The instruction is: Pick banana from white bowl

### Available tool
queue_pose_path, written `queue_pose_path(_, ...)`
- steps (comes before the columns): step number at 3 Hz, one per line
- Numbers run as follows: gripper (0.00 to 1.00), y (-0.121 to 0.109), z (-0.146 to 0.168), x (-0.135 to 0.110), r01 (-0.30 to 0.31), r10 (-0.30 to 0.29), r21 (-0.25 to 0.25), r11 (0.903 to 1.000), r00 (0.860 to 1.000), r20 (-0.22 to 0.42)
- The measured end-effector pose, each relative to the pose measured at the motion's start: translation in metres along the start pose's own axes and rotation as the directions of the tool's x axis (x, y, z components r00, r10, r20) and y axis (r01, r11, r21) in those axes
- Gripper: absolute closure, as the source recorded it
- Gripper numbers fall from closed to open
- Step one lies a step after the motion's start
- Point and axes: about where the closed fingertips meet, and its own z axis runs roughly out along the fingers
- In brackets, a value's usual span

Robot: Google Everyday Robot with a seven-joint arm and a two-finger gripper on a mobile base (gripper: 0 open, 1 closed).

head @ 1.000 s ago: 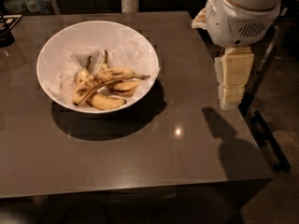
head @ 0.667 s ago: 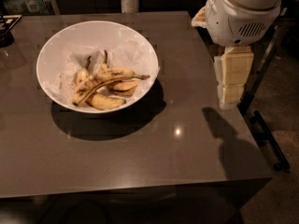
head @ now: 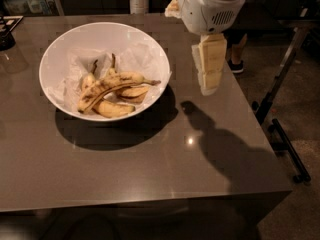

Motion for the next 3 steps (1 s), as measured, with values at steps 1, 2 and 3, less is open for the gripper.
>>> queue_pose_path(1, 0.00, -0.0233, 0.0204, -0.0300, 0.135, -0.134, -0.015, 0.9908, 0.991, 0.022)
queue_pose_path(2, 0.00, -0.0246, 0.0200, -0.0313, 0.136, -0.136, -0.007, 0.9907, 0.990, 0.023)
queue_pose_path(3, 0.00, -0.0246, 0.0200, -0.0313, 0.136, -0.136, -0.007, 0.9907, 0.990, 0.023)
